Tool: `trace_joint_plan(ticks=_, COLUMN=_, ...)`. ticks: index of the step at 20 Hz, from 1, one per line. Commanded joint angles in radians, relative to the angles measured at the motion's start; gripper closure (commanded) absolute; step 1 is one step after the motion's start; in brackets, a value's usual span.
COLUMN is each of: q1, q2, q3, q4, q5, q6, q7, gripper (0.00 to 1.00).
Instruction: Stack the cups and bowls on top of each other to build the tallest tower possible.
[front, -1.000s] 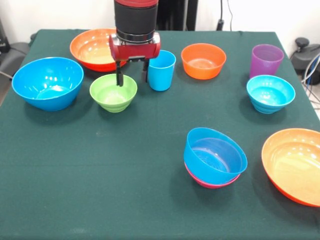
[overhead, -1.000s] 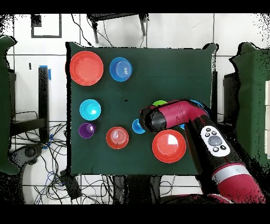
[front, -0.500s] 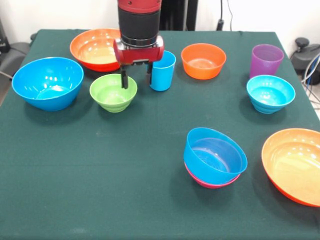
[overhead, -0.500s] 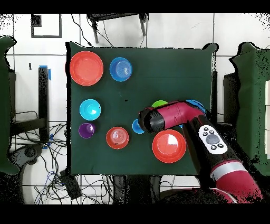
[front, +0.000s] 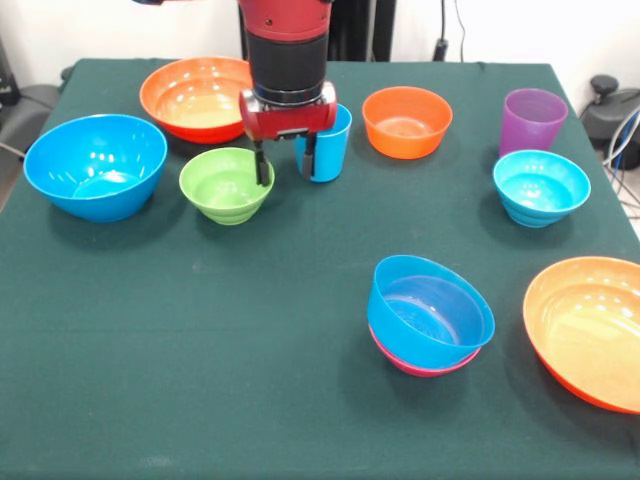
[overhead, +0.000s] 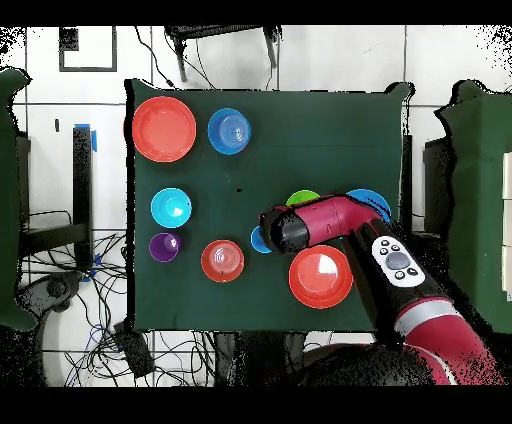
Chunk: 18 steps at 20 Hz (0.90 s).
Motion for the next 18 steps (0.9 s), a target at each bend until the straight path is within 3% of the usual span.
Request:
trace_joint_plan(ticks=1, q1=0.03, q2=0.039, q3=-0.012, q4=-0.026, q5=-0.08, q6=-0.059, q7=-0.037, gripper=0.0)
trace_joint_plan(ticks=18, q1=0.034, q2=0.024, q3=-0.018, q4=-0.034, q5=-0.077, q6=-0.064, q7=-0.041, gripper=0.0)
